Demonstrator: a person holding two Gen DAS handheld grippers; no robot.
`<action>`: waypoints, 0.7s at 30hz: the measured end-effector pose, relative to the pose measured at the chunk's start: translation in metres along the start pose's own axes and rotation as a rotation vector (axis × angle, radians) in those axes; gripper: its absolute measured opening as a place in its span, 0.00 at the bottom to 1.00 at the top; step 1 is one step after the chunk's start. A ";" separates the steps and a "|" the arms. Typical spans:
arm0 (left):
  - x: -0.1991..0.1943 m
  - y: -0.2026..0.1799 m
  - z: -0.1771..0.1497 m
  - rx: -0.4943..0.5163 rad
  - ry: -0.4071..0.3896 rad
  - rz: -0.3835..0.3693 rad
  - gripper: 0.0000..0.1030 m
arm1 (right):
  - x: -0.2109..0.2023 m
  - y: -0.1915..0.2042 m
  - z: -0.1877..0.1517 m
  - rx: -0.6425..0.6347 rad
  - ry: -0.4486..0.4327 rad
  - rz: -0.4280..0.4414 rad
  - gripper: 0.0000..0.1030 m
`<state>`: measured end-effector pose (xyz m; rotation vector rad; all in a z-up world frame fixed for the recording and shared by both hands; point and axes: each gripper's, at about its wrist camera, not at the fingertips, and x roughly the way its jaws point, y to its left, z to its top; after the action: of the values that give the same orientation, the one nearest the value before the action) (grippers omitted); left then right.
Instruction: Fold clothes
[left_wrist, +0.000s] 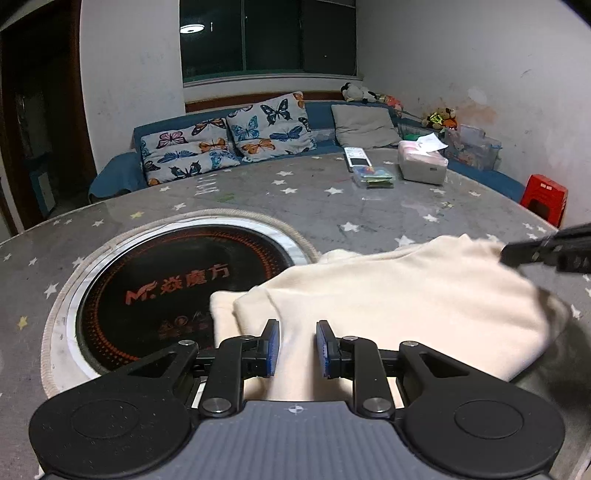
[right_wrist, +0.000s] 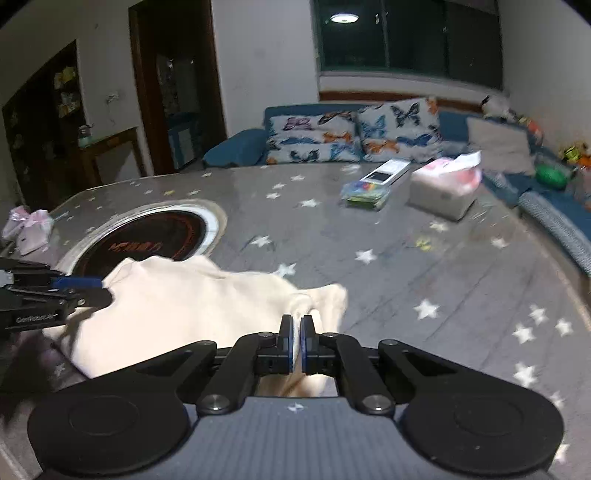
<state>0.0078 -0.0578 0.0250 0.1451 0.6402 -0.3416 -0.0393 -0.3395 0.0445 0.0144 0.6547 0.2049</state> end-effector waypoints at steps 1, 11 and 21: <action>0.001 0.002 -0.001 -0.003 0.004 0.004 0.25 | 0.004 -0.002 -0.002 0.003 0.017 -0.007 0.03; -0.006 0.016 0.001 -0.074 -0.005 0.011 0.24 | 0.017 -0.008 -0.010 0.014 0.044 -0.015 0.03; 0.010 0.044 0.011 -0.255 0.039 -0.031 0.22 | 0.018 -0.008 -0.011 0.025 0.047 -0.013 0.04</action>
<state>0.0376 -0.0216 0.0286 -0.1021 0.7197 -0.2844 -0.0306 -0.3448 0.0245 0.0291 0.7036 0.1849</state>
